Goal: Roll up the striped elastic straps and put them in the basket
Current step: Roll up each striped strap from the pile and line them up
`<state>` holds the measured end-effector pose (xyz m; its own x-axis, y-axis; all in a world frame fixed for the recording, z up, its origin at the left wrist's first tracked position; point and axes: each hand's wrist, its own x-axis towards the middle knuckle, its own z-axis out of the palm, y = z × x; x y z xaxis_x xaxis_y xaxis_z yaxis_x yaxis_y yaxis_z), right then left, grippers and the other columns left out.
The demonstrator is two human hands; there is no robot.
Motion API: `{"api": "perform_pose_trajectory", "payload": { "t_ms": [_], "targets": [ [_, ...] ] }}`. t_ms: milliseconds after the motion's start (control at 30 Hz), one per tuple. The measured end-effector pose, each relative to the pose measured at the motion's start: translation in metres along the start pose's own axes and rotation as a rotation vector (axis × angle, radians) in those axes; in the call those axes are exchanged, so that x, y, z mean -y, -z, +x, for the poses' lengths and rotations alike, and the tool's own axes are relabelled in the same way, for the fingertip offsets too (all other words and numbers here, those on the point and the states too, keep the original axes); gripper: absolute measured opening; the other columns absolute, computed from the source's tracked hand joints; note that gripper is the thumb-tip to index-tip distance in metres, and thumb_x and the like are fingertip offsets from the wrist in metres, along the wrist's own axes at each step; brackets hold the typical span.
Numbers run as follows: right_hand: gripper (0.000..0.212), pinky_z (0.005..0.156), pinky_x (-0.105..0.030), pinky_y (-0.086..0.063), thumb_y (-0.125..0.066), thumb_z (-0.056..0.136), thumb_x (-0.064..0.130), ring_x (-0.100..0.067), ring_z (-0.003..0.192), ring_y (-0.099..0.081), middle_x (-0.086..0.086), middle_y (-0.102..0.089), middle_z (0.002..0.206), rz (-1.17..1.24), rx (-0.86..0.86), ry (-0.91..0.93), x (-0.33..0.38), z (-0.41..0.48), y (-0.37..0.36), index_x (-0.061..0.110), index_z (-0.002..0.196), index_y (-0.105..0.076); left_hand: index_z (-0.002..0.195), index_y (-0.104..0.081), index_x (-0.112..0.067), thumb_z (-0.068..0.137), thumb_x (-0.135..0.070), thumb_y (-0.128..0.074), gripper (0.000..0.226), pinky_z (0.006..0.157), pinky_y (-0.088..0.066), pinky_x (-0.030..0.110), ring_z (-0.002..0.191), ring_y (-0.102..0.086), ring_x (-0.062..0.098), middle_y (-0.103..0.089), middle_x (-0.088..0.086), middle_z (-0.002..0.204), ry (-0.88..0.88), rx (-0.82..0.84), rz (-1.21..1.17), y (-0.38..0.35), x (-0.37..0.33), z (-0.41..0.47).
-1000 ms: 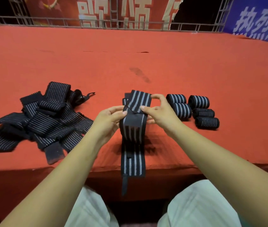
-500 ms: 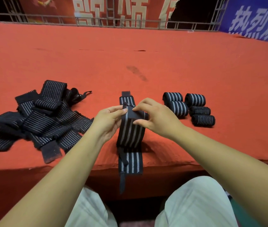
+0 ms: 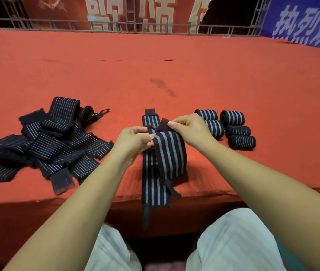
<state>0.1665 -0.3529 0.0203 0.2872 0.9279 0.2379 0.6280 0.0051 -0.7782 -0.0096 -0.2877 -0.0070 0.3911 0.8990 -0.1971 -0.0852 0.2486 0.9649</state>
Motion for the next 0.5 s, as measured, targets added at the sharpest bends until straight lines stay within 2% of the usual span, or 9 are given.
{"api": "perform_pose_trajectory", "payload": {
  "t_ms": [100,167,233,267,333,400,467,500],
  "targets": [
    [0.019,0.077,-0.027,-0.055,-0.066,0.095,0.024,-0.011,0.085,-0.07,0.0,-0.077,0.088,0.14,-0.036,-0.133,-0.002,0.003,-0.005,0.012,0.093,-0.08,0.126,-0.057,0.005,0.088,0.003,-0.07,0.04,0.058,-0.052,0.016,0.059,-0.066,0.009,-0.065,0.018,0.102,-0.007,0.011,0.065,0.0,0.0,0.0],
    [0.021,0.065,-0.027,-0.052,-0.066,0.095,0.024,-0.016,0.066,-0.066,-0.003,-0.072,0.071,0.197,-0.096,-0.212,-0.006,0.006,-0.007,0.008,0.089,-0.079,0.119,-0.059,0.002,0.09,0.005,-0.066,0.029,0.06,-0.052,0.019,0.058,-0.062,0.009,-0.067,0.013,0.091,-0.018,0.002,0.126,0.0,0.0,-0.001],
    [0.028,0.051,-0.026,-0.039,-0.063,0.096,0.025,-0.016,0.043,-0.05,-0.008,-0.057,0.051,0.227,-0.251,-0.317,-0.014,0.014,0.003,0.0,0.088,-0.073,0.112,-0.061,-0.001,0.094,0.008,-0.058,0.021,0.063,-0.052,0.023,0.057,-0.058,0.01,-0.066,0.008,0.079,-0.035,-0.027,0.263,0.007,0.003,-0.003],
    [0.03,0.048,-0.026,-0.035,-0.061,0.097,0.025,-0.012,0.036,-0.046,-0.008,-0.055,0.049,0.218,-0.307,-0.349,-0.02,0.016,0.011,-0.003,0.088,-0.07,0.111,-0.062,-0.001,0.095,0.008,-0.056,0.019,0.061,-0.051,0.023,0.056,-0.057,0.01,-0.065,0.006,0.075,-0.037,-0.028,0.345,0.015,0.006,-0.004],
    [0.028,0.047,-0.025,-0.039,-0.057,0.1,0.023,-0.005,0.034,-0.051,-0.009,-0.058,0.057,0.191,-0.308,-0.342,-0.029,0.016,0.025,0.0,0.09,-0.069,0.112,-0.062,0.0,0.096,0.008,-0.054,0.02,0.055,-0.049,0.023,0.056,-0.057,0.009,-0.063,0.005,0.073,-0.011,-0.02,0.521,0.034,0.009,-0.002],
    [0.026,0.049,-0.027,-0.044,-0.057,0.1,0.023,-0.008,0.043,-0.06,-0.009,-0.062,0.065,0.183,-0.249,-0.292,-0.03,0.01,0.028,0.005,0.088,-0.069,0.115,-0.065,-0.005,0.093,0.008,-0.054,0.028,0.06,-0.054,0.03,0.065,-0.062,0.014,-0.067,0.006,0.084,-0.016,-0.072,0.73,0.049,0.011,0.003],
    [0.025,0.047,-0.028,-0.046,-0.058,0.1,0.021,-0.015,0.048,-0.062,-0.011,-0.063,0.069,0.226,-0.17,-0.258,-0.022,0.005,0.025,0.006,0.083,-0.067,0.12,-0.066,-0.016,0.088,0.001,-0.054,0.037,0.08,-0.053,0.034,0.093,-0.064,0.021,-0.063,0.006,0.114,-0.15,-0.203,0.949,0.05,0.009,0.005],
    [0.024,0.046,-0.027,-0.047,-0.058,0.1,0.019,-0.015,0.048,-0.063,-0.012,-0.063,0.069,0.288,-0.131,-0.252,-0.014,0.004,0.023,0.006,0.081,-0.064,0.122,-0.065,-0.022,0.09,-0.008,-0.057,0.036,0.092,-0.049,0.034,0.109,-0.059,0.02,-0.056,0.004,0.127,-0.272,-0.221,0.963,0.044,0.006,0.002]
  ]
}}
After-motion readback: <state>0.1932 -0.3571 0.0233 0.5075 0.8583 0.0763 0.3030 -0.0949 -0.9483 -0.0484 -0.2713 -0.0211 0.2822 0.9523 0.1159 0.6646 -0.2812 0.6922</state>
